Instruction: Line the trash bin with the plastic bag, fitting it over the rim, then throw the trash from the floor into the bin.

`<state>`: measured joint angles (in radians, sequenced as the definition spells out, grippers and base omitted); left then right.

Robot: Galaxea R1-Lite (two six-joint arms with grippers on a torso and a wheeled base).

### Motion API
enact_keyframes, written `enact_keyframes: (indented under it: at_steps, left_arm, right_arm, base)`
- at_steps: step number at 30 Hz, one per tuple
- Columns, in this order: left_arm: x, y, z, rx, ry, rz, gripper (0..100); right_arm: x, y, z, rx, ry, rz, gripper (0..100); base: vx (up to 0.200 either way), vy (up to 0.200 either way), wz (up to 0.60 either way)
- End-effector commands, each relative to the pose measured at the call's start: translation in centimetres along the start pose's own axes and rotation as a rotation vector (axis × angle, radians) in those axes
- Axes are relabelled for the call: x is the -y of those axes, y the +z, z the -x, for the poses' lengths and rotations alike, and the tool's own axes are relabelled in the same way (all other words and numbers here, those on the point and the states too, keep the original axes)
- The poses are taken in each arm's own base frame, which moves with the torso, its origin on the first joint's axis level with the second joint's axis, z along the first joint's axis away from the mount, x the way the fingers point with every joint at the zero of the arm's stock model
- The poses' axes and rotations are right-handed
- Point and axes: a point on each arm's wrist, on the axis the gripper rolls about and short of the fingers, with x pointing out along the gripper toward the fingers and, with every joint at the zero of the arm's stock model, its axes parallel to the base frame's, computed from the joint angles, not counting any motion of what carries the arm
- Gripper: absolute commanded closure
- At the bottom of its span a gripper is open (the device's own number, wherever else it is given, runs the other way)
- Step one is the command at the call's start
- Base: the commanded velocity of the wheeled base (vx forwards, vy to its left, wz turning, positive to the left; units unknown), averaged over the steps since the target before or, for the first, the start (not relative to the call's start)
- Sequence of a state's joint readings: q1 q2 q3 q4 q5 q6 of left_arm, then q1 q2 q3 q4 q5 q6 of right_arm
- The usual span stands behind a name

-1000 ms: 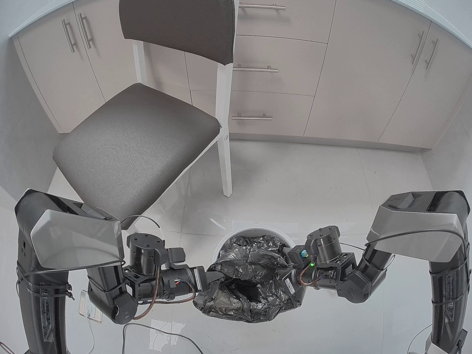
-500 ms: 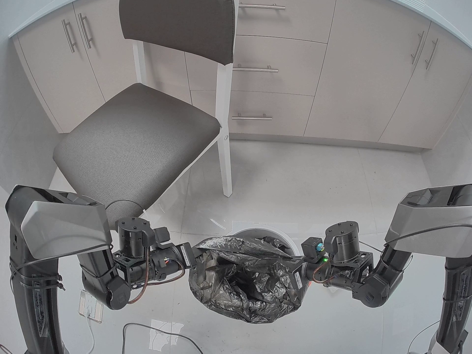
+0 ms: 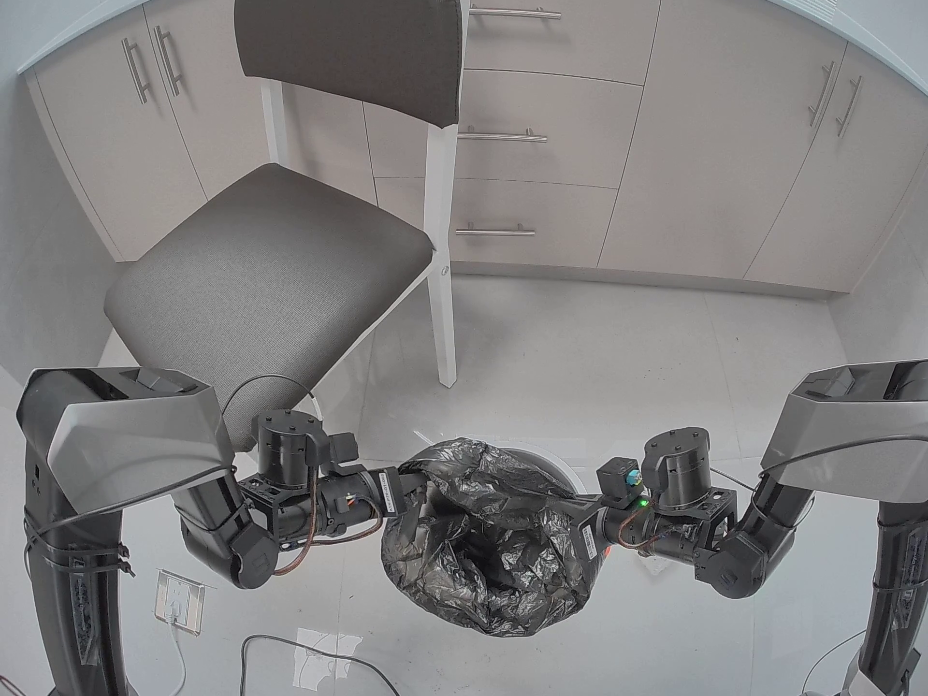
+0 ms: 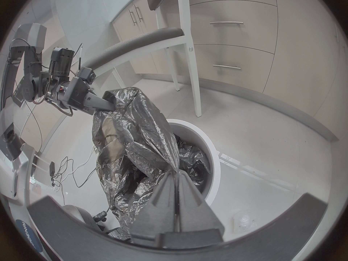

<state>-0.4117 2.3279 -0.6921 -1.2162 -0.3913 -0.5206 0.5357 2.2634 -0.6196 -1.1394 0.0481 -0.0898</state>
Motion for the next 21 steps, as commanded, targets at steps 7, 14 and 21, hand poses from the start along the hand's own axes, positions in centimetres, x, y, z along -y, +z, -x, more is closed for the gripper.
enact_keyframes:
  at_steps: [7, 14, 21]
  left_arm:
    - [-0.5, 1.1, -3.4, -0.024, 0.003, -0.001, 100]
    - [-1.3, 1.4, -4.6, -0.047, 0.023, -0.045, 100]
    - [-1.9, 1.4, -5.9, -0.057, 0.027, -0.057, 100]
  right_arm:
    - [1.3, -0.2, -1.0, -0.002, -0.056, -0.016, 100]
    - [2.6, -0.6, -1.9, -0.005, -0.109, -0.031, 100]
    - [4.0, -0.7, -2.5, 0.003, -0.144, -0.048, 100]
  base:
    - [0.000, 0.000, 0.00]
    - [0.000, 0.000, 0.00]
    - [0.000, 0.000, 0.00]
